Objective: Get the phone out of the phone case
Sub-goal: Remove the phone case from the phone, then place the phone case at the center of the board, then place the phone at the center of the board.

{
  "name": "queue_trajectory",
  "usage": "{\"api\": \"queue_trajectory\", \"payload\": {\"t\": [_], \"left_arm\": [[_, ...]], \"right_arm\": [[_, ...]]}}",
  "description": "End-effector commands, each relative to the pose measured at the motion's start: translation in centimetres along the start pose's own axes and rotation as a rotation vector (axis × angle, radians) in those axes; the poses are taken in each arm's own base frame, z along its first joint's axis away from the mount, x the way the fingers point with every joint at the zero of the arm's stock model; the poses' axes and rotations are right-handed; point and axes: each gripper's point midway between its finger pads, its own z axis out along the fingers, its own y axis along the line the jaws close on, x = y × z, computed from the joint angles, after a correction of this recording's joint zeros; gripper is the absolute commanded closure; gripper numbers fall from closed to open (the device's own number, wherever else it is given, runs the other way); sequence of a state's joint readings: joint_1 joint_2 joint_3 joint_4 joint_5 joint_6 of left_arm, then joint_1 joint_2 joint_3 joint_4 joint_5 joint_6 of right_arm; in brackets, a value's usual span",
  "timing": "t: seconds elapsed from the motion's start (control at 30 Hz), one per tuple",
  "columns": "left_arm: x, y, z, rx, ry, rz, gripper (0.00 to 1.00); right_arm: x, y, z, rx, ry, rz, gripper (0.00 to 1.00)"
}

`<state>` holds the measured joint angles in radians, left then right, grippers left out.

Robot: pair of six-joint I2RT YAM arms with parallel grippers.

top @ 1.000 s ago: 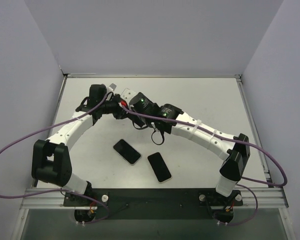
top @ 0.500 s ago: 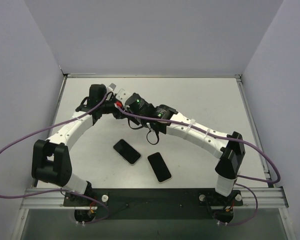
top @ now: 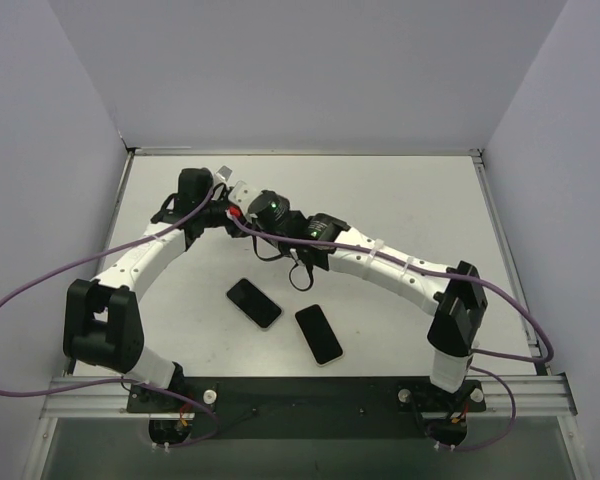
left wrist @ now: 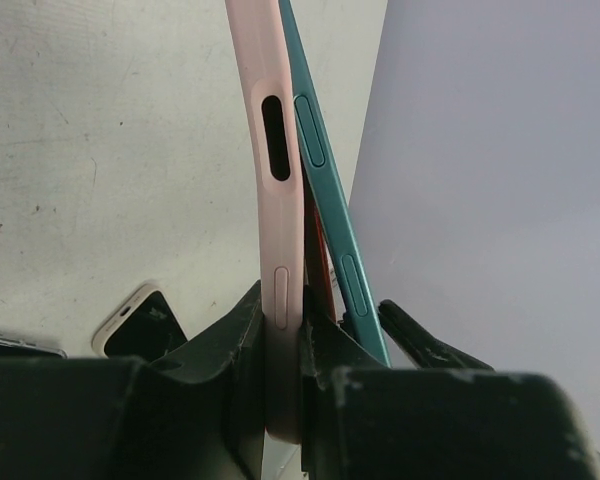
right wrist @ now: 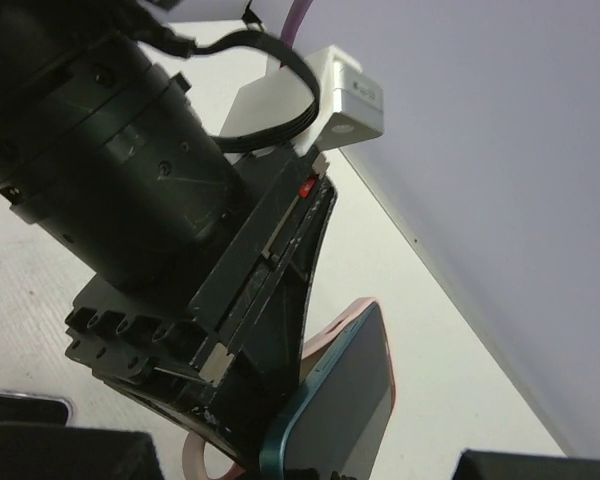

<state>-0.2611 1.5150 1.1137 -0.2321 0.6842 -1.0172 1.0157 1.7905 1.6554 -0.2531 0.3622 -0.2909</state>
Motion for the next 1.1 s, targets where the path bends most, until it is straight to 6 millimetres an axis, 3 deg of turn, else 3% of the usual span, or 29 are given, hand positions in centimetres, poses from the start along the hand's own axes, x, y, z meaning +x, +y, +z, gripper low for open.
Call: {"api": "queue_trajectory", "payload": {"t": [0.0,0.03,0.07,0.17,0.27,0.43,0.63,0.77,0.9,0.93,1.07], "left_arm": [[0.3,-4.7,-1.8,0.122,0.004,0.072,1.0],[0.3,-4.7,-1.8,0.121,0.006,0.071,1.0],[0.3,-4.8,-1.8,0.123,0.007,0.072,1.0],[0.3,-4.6,-1.8,0.122,0.008,0.069,1.0],[0.2,-4.1,-1.6,0.113,0.009,0.064,1.0],[-0.2,-2.9,-1.3,0.09,0.008,0.052,1.0],[-1.0,-1.3,-0.9,0.058,-0.001,0.033,1.0],[-2.8,-0.3,-1.3,0.044,-0.031,0.024,1.0],[-5.6,1.4,-1.9,0.023,-0.082,0.019,1.0],[-6.5,1.9,-2.0,0.018,-0.106,0.035,1.0],[-9.7,3.7,-0.4,0.008,-0.193,0.096,1.0]], "right_arm": [[2.3,-0.9,2.0,0.077,0.061,-0.019,0.75],[2.3,-0.9,1.9,0.073,0.055,-0.014,0.8],[2.2,-0.8,2.0,0.071,0.046,-0.001,1.0],[1.5,-1.0,1.3,0.049,0.014,0.036,1.0],[0.6,-2.5,0.2,0.076,-0.02,0.088,1.0],[-0.8,-7.9,-3.3,0.143,-0.122,0.296,1.0],[-1.5,-12.4,-7.8,0.162,-0.252,0.515,1.0],[0.9,-14.6,-8.6,0.257,-0.212,0.551,1.0],[5.8,-17.1,-8.3,0.406,-0.088,0.549,1.0],[7.9,-17.3,-8.0,0.466,-0.028,0.535,1.0],[13.4,-18.8,-7.9,0.64,0.136,0.497,1.0]]}}
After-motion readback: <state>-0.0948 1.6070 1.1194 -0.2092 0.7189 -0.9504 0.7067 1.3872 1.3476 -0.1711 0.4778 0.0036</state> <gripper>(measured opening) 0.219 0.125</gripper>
